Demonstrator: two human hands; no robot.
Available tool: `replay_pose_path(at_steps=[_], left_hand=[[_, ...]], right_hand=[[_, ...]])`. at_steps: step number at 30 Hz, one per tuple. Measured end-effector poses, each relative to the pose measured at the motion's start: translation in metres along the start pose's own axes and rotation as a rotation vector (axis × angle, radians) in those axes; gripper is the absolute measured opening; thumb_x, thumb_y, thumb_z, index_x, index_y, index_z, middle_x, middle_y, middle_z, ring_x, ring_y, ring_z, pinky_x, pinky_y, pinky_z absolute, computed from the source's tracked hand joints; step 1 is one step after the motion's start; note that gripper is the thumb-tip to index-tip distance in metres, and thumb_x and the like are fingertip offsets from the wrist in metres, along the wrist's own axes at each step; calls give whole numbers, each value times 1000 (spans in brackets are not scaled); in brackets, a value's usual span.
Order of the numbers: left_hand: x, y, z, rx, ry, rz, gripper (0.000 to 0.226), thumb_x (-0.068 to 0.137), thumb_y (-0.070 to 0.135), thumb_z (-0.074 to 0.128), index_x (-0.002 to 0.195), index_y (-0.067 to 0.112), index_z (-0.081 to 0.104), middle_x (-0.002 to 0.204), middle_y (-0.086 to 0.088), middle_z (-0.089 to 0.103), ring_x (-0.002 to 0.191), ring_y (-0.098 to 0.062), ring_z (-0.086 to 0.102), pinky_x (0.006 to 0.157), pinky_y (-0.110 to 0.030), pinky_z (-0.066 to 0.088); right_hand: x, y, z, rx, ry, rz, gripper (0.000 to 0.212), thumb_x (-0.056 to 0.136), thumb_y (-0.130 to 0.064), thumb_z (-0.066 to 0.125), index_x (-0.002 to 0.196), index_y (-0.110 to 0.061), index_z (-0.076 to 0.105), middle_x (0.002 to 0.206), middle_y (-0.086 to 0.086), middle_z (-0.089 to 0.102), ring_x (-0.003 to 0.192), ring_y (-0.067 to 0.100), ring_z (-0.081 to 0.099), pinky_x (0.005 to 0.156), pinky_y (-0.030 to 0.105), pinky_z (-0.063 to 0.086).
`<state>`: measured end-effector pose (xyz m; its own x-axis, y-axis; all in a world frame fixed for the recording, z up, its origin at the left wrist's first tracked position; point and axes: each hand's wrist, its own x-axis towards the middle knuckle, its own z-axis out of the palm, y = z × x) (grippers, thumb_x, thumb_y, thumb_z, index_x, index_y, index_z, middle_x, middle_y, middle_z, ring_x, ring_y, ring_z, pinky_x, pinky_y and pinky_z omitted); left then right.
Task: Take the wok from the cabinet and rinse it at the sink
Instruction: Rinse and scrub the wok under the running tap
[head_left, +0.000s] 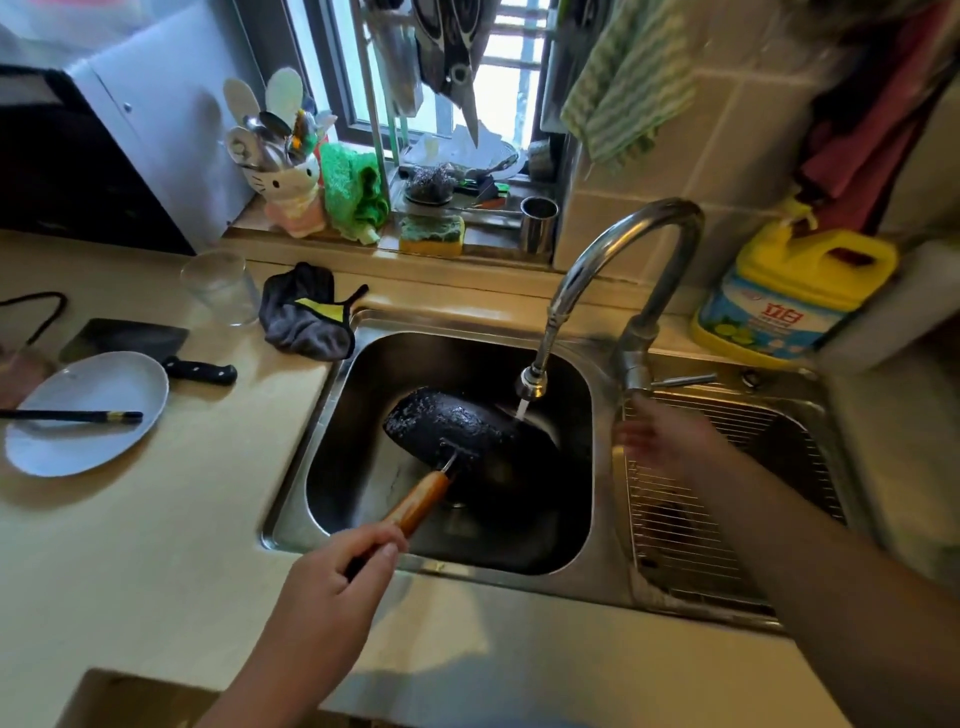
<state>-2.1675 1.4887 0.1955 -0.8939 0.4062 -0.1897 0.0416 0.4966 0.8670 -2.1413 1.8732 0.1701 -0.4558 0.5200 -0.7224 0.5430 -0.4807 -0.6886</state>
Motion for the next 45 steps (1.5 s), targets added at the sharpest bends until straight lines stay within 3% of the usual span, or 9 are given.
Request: replay_pose_path(at_steps=[5, 10, 17, 22, 27, 30, 36, 41, 45], left_hand=[[9, 11, -5, 20, -46, 3, 26, 92, 11, 62, 86, 33, 74, 68, -2, 64, 52, -16, 55, 50, -20, 41], [16, 15, -8, 33, -50, 6, 25, 92, 10, 61, 85, 30, 74, 66, -11, 63, 49, -18, 55, 47, -18, 41], [19, 15, -11, 25, -56, -12, 26, 94, 11, 60, 86, 32, 74, 81, -4, 68, 55, -17, 59, 50, -19, 48], [17, 14, -15, 14, -82, -25, 27, 95, 11, 59, 89, 33, 74, 86, 1, 68, 62, -17, 61, 53, -22, 52], [16, 9, -22, 23, -109, -28, 24, 96, 17, 57, 93, 35, 73, 87, -1, 67, 64, -23, 59, 56, -34, 52], [15, 5, -28, 49, -125, -34, 21, 96, 32, 56, 107, 47, 65, 92, 7, 65, 72, -15, 62, 66, -39, 57], [15, 1, -38, 41, -250, -166, 45, 96, 38, 57, 132, 54, 34, 111, 8, 54, 84, -12, 63, 68, -28, 56], [32, -10, -59, -497, -333, -545, 41, 87, 10, 68, 124, 15, 51, 82, -8, 70, 61, -23, 69, 49, -29, 54], [41, -3, -48, -1060, -542, -1020, 27, 72, 27, 70, 83, 4, 62, 59, -9, 56, 37, -15, 56, 33, -19, 48]], right_hand=[[54, -35, -39, 132, 220, -133, 20, 96, -17, 57, 113, -8, 61, 91, 9, 68, 77, 16, 67, 64, 29, 55], [66, -29, -35, 83, 375, -255, 4, 92, -14, 61, 90, -17, 61, 90, 10, 70, 70, 18, 69, 63, 35, 59], [68, -51, -37, -14, 356, -200, 13, 95, -22, 60, 86, -12, 58, 83, 8, 66, 63, 14, 63, 44, 23, 50], [68, -58, -34, 112, 310, -141, 15, 93, -24, 63, 99, -11, 59, 101, 12, 68, 72, 16, 65, 53, 28, 52], [25, -17, -1, 377, 130, 13, 29, 97, -19, 55, 124, -6, 54, 101, 14, 66, 77, 15, 66, 50, 21, 54], [-34, 33, 58, 197, -126, 237, 25, 96, -28, 57, 104, -4, 62, 80, 13, 69, 65, 19, 70, 47, 27, 55], [-98, 76, 184, -25, -433, 384, 52, 91, -48, 60, 107, 2, 58, 102, 22, 70, 84, 31, 72, 58, 35, 60], [-100, 86, 246, 248, -310, 469, 34, 96, -23, 58, 120, 1, 53, 82, 16, 61, 68, 27, 64, 49, 34, 58], [-99, 82, 243, 366, -374, 541, 24, 100, -19, 48, 88, 1, 53, 58, 13, 58, 59, 22, 58, 51, 30, 55]])
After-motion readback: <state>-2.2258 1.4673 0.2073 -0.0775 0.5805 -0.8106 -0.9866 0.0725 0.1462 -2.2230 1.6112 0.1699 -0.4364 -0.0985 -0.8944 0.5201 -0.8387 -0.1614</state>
